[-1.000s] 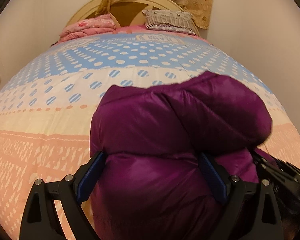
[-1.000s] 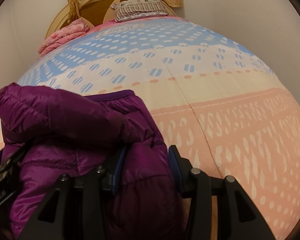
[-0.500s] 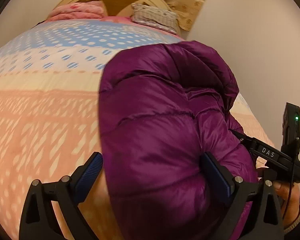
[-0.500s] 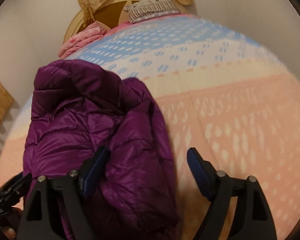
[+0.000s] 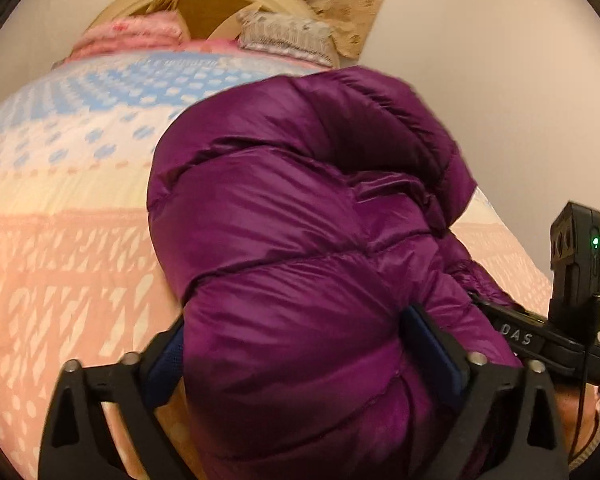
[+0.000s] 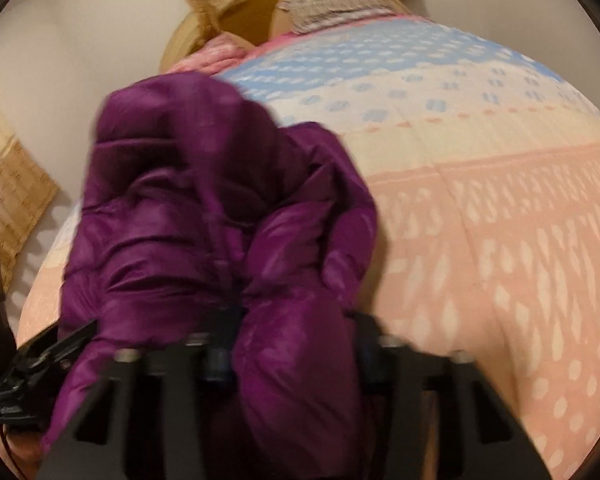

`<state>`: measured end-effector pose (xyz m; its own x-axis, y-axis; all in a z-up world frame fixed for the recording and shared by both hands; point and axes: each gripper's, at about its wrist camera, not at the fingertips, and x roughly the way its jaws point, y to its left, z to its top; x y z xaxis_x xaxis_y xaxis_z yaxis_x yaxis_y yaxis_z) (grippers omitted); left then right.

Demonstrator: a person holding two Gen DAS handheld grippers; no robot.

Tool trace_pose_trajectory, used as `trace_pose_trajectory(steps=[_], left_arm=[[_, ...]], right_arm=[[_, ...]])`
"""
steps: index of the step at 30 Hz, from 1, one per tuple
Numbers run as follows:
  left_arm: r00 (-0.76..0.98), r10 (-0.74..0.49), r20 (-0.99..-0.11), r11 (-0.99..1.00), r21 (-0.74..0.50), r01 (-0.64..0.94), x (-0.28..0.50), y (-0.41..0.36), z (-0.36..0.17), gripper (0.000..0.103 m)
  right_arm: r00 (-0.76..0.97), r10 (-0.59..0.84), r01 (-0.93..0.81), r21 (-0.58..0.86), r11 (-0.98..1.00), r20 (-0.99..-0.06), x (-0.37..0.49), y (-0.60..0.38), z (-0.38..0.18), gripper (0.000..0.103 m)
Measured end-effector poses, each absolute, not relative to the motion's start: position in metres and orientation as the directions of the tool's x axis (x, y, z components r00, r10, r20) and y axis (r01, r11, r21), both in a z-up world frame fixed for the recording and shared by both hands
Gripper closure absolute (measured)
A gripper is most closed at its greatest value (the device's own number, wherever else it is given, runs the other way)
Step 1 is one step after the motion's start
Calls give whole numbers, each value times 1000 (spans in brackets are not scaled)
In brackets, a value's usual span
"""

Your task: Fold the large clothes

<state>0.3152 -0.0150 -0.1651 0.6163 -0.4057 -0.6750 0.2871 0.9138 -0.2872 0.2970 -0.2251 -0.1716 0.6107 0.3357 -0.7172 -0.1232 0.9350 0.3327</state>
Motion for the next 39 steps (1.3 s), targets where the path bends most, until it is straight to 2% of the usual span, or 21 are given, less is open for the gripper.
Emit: trace_pose_trajectory(steps=[1, 3, 4, 9, 17, 27, 39], left_arm=[[633, -402, -662, 914, -258, 312, 308, -19, -158, 39], [662, -379, -646, 920, -185, 346, 294, -27, -144, 55], [676, -373, -635, 920, -160, 357, 286, -28, -134, 59], [743, -367, -560, 923, -122, 364, 248, -10, -92, 60], [809, -304, -503, 951, -107, 291, 211, 50, -53, 60], [848, -154, -508, 988, -81, 131, 185, 130, -55, 60], [842, -93, -531, 992, -120, 33, 153, 175, -77, 60]], right_arm=[[618, 329, -123, 326, 937, -714, 295, -223, -169, 77], [636, 355, -130, 358, 924, -685, 288, -222, -161, 80], [650, 371, -141, 375, 916, -664, 282, -221, -155, 81], [688, 423, -215, 391, 895, -589, 257, -196, -120, 82], [672, 518, -348, 392, 852, -530, 242, -122, -79, 82], [593, 592, -480, 352, 804, -546, 247, -30, -81, 83], [524, 610, -547, 314, 776, -594, 246, 12, -95, 83]])
